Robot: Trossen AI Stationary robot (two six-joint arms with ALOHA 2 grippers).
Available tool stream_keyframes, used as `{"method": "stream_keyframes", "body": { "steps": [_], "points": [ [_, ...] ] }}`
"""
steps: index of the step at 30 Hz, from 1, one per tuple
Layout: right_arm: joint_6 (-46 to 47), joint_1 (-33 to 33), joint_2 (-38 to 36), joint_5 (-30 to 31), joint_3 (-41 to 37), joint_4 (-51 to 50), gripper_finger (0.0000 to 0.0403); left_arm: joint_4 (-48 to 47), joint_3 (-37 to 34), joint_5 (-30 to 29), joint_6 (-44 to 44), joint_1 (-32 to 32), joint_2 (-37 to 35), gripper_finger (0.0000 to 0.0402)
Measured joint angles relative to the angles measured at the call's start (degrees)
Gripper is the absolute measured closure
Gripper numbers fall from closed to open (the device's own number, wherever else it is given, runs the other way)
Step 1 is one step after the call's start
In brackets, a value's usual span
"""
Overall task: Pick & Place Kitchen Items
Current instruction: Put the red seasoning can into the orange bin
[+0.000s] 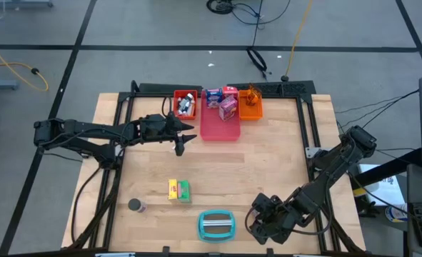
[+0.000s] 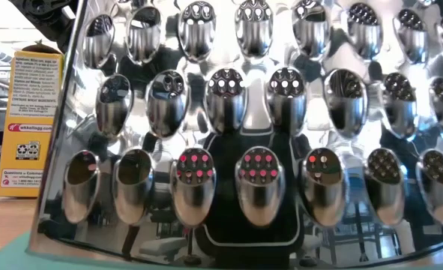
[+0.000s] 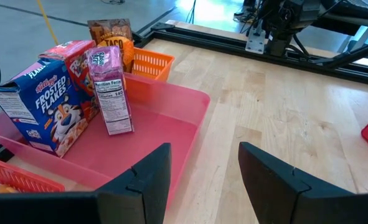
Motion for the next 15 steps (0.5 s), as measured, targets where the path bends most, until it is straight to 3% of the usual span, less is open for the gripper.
{"method": "stream_keyframes", "body": {
  "steps": [15],
  "points": [
    [-0.08, 0.37, -0.17, 1.45, 0.0, 0.84, 0.0179, 0.02, 0.0, 0.02, 0.0, 0.02, 0.0, 0.0215]
  ]
}}
